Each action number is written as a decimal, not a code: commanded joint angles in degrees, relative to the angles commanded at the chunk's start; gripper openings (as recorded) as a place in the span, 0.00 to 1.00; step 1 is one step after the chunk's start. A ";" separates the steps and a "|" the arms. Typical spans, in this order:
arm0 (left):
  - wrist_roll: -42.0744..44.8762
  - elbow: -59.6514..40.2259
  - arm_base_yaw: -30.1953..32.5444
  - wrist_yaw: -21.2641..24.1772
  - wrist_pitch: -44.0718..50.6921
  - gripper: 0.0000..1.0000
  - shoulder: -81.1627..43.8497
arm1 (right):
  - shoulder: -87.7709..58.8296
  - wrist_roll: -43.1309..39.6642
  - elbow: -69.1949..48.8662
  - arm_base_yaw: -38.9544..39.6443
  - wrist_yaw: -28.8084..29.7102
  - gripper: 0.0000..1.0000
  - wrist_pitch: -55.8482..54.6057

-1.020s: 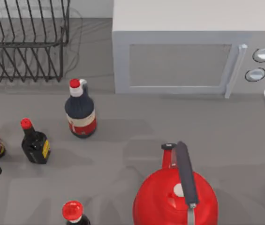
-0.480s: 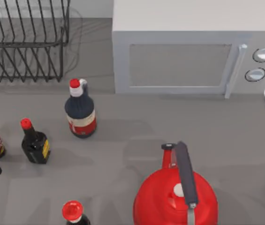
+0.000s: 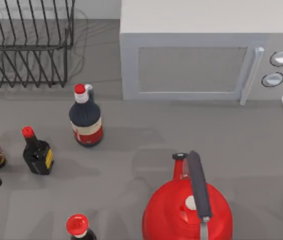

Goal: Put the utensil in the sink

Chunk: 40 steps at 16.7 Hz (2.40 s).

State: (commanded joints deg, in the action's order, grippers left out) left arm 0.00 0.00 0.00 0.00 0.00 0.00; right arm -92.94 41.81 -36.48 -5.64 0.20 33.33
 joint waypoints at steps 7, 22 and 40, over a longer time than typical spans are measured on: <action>0.00 0.00 0.00 0.00 0.00 1.00 0.00 | 0.00 0.00 0.00 0.00 0.00 0.00 0.00; 0.00 0.00 0.00 0.00 0.00 1.00 0.00 | 13.87 -0.61 -18.43 0.01 1.03 0.00 31.13; 0.00 0.00 0.00 0.00 0.00 1.00 0.00 | -23.09 0.01 -69.67 -2.02 1.02 0.00 47.21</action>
State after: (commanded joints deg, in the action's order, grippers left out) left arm 0.00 0.00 0.00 0.00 0.00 0.00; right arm -116.03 41.82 -106.16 -7.65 1.22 80.53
